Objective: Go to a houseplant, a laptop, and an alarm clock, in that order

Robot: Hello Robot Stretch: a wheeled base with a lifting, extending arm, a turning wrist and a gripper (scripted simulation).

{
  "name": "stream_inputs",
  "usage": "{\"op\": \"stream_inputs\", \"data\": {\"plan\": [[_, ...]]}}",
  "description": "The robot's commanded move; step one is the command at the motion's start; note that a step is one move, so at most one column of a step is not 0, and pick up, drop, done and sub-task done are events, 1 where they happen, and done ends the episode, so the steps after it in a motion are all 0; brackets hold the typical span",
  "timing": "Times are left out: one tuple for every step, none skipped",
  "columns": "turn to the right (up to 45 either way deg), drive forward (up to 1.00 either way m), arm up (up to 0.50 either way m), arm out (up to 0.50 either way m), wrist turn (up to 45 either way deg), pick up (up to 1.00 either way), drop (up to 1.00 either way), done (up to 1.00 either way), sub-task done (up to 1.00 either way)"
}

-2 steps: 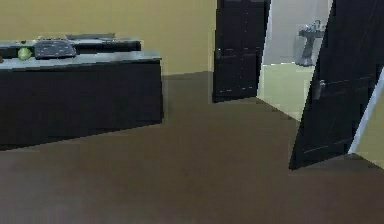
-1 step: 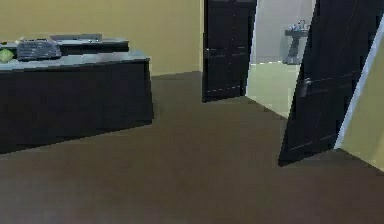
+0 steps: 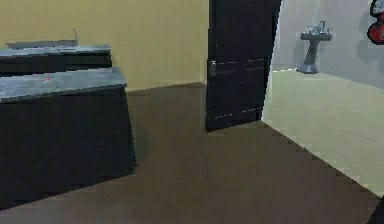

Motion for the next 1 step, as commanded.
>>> {"op": "stream_inputs", "data": {"plan": [[0.0, 0.8, 0.0, 0.0, 0.0, 0.0, 0.0, 0.0, 0.0]]}}
